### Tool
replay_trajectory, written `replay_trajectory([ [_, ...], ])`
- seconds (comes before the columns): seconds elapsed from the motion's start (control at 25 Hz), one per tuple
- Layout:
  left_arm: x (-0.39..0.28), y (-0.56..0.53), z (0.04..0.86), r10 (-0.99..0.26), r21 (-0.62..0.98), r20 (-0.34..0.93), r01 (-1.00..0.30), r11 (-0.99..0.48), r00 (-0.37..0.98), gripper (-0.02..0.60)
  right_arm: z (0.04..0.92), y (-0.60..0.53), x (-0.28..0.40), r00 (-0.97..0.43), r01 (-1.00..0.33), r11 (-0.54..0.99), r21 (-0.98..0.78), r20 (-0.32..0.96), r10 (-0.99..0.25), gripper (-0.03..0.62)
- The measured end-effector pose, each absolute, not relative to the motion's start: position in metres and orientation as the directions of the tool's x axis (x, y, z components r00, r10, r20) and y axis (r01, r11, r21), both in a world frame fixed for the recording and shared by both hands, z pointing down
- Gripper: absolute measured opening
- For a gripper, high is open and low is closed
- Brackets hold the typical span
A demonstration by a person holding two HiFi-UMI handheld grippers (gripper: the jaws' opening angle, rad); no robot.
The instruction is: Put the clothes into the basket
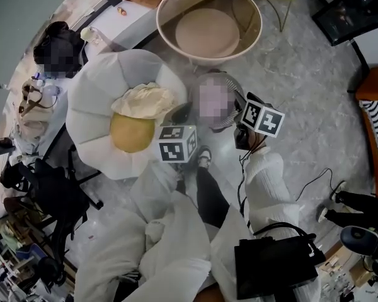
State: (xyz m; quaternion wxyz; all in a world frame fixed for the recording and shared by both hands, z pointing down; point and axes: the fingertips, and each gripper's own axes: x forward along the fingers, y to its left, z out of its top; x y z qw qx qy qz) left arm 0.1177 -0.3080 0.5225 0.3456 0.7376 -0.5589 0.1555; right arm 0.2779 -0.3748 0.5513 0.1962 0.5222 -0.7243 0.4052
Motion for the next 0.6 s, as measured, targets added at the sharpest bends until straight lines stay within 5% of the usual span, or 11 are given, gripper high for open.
replay_trajectory([
  [0.6,0.112,-0.307,0.502,-0.738,0.337,0.584,-0.928,-0.161,0.339,0.006,0.500,-0.370,0.269,-0.382,-0.897,0.154,-0.414,0.553,-0.740,0.207],
])
